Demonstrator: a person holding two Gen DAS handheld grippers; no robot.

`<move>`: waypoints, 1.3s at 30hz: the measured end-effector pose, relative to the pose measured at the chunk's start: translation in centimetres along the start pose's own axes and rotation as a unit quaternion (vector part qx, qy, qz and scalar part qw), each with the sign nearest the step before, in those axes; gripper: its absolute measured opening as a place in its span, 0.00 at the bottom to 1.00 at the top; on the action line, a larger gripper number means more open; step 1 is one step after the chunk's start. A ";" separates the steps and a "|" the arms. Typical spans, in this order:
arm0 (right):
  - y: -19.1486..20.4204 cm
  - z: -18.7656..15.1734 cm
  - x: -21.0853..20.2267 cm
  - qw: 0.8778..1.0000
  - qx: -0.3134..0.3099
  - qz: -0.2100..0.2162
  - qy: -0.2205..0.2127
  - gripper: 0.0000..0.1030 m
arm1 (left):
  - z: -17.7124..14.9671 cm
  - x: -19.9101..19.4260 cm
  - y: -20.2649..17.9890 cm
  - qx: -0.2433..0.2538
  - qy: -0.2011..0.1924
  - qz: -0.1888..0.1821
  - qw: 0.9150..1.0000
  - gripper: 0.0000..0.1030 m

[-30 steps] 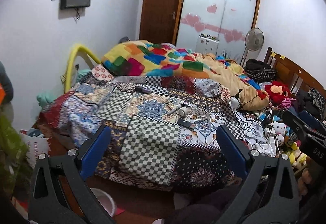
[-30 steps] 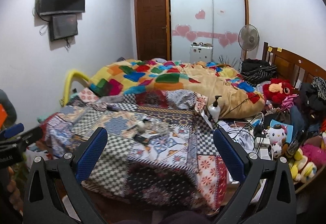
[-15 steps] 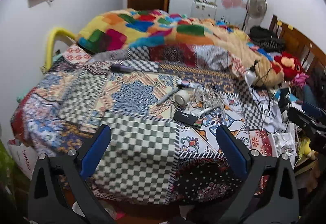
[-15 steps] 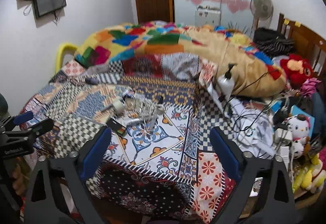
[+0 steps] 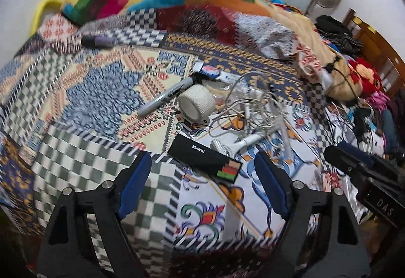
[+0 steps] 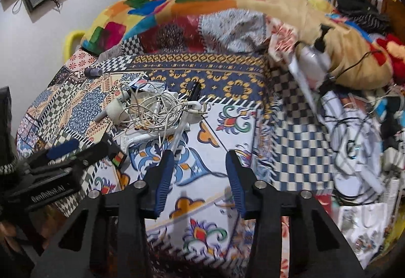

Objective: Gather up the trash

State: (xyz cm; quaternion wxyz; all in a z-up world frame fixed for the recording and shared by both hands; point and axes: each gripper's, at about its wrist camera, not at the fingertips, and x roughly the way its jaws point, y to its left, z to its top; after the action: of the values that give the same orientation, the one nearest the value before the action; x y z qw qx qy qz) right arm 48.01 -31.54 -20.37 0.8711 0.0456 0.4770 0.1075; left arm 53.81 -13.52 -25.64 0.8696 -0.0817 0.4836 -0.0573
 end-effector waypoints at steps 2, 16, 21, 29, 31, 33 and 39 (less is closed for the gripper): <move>-0.2 0.6 1.3 1.000 0.009 0.018 0.011 0.29 | -0.1 0.8 0.0 -0.011 0.004 0.006 1.000 0.81; 0.3 1.8 5.7 0.998 0.004 0.041 0.042 0.08 | -2.0 1.4 1.6 -0.011 -0.003 0.075 0.997 0.80; -0.8 1.3 5.2 0.999 0.000 0.032 0.033 0.08 | -1.7 0.9 2.0 -0.034 0.008 0.058 0.998 0.80; -1.6 -0.1 3.7 0.999 -0.019 0.001 0.026 0.08 | -0.5 1.6 -2.0 -0.020 0.008 0.055 0.998 0.80; -2.0 -0.4 3.4 1.000 -0.014 0.001 0.027 0.08 | -0.5 2.2 -2.7 -0.008 0.008 0.074 0.997 0.80; -2.5 -0.6 3.1 1.000 -0.007 0.002 0.028 0.08 | -0.6 2.3 -2.9 0.005 0.005 0.098 0.995 0.80; -3.1 -1.0 3.1 0.999 -0.001 0.019 0.042 0.08 | -1.6 1.6 -0.9 0.006 0.002 0.105 0.994 0.80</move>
State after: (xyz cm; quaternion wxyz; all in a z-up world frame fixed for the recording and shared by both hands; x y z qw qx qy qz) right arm 49.21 -33.89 -24.01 0.8483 0.0494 0.5119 0.1266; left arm 53.30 -14.84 -27.66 0.8703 -0.0256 0.4909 0.0311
